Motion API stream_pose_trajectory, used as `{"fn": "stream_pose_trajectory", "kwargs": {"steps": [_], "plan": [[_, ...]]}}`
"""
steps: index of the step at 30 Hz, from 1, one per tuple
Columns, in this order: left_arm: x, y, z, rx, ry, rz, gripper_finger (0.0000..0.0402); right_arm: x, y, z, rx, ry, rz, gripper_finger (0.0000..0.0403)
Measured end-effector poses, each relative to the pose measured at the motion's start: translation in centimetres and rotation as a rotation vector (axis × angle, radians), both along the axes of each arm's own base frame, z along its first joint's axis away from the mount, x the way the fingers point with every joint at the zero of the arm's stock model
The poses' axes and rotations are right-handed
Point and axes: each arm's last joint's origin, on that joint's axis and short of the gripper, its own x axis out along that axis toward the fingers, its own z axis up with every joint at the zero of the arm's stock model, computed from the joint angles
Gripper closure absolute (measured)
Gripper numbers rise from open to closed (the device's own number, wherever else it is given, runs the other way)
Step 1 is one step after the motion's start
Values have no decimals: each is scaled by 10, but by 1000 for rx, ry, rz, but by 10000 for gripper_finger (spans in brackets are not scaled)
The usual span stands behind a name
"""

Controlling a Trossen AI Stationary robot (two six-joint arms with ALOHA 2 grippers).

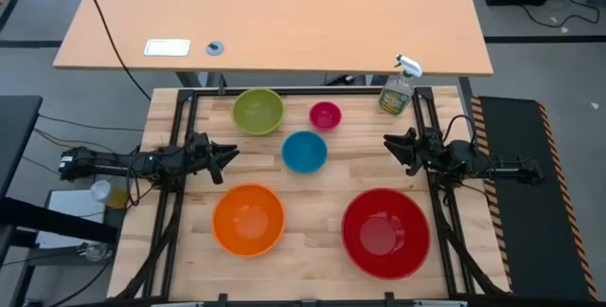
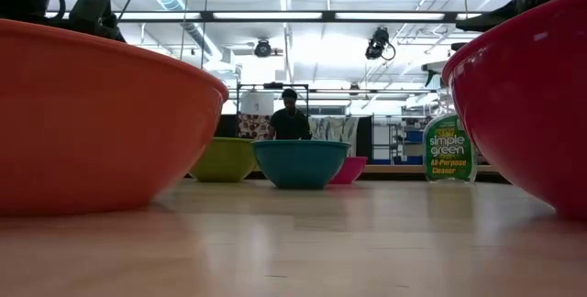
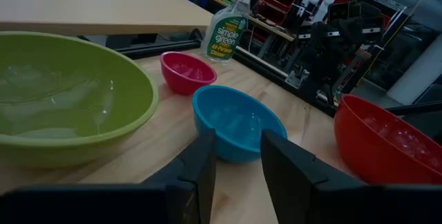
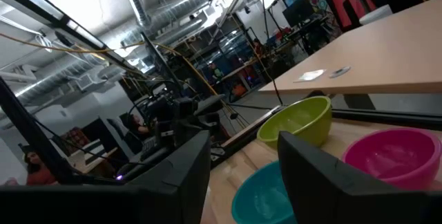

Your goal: Nest bowls inside each other

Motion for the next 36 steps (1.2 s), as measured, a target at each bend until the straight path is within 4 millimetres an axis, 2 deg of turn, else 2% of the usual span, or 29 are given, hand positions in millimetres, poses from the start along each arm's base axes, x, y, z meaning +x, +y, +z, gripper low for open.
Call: {"fn": "stream_pose_trajectory", "kwargs": {"steps": [17, 21, 25, 30, 36], "plan": [[0, 0, 1, -1, -6, 0, 285, 0, 0, 0, 0, -1, 0, 227], [1, 0, 11, -98, -158, 8, 285, -1, 0, 5, 1, -55, -10, 227], [0, 0, 25, -225, -355, 3, 285, -6, -1, 18, 3, -202, -33, 227], [-3, 0, 38, -244, -495, -11, 285, -13, -2, 31, -21, -341, -93, 227], [-6, 1, 46, -234, -583, -12, 285, -15, -1, 35, 58, -422, -18, 227]]}}
